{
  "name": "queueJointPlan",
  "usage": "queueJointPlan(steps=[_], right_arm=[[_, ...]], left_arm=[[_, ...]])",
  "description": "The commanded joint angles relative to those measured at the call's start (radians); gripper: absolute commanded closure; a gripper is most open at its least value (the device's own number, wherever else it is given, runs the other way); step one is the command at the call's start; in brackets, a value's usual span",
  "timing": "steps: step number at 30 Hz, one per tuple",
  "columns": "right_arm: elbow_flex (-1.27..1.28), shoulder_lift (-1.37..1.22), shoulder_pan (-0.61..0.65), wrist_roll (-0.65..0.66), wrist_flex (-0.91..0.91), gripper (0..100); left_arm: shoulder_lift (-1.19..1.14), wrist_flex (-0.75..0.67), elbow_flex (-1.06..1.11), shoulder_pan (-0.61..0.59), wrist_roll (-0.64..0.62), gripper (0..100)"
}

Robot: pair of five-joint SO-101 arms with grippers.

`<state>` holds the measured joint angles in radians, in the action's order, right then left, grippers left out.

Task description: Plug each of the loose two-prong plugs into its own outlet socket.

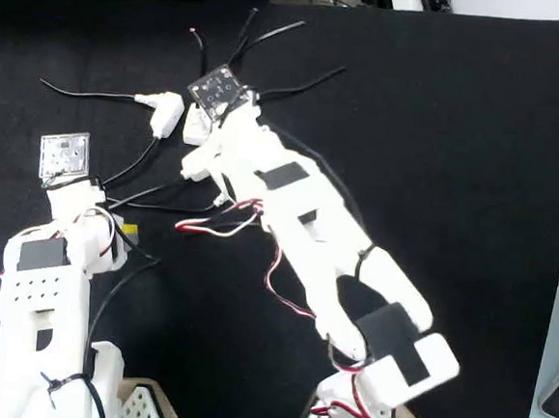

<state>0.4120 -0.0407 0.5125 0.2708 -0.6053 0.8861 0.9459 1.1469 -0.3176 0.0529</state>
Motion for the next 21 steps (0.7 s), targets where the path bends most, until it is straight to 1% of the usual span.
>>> queueJointPlan(steps=[1,4,7,15,18,21], right_arm=[[-0.102,0.045,-0.008,0.138,-0.184,83.9],[-0.147,0.001,-0.008,0.296,-0.281,83.9],[-0.206,-0.067,-0.009,0.411,-0.361,83.9],[-0.427,-0.28,-0.011,0.588,-0.471,83.8],[-0.492,-0.341,-0.008,0.634,-0.509,83.8],[-0.541,-0.38,-0.008,0.669,-0.525,80.0]], left_arm=[[0.017,-0.051,0.012,-0.007,-0.002,75],[0.017,-0.054,0.016,-0.005,0.028,75],[0.017,-0.054,0.016,-0.001,0.035,75],[0.017,-0.054,0.018,-0.001,0.038,75],[0.017,-0.052,0.018,-0.001,0.038,75],[0.017,-0.052,0.018,-0.001,0.038,75]])
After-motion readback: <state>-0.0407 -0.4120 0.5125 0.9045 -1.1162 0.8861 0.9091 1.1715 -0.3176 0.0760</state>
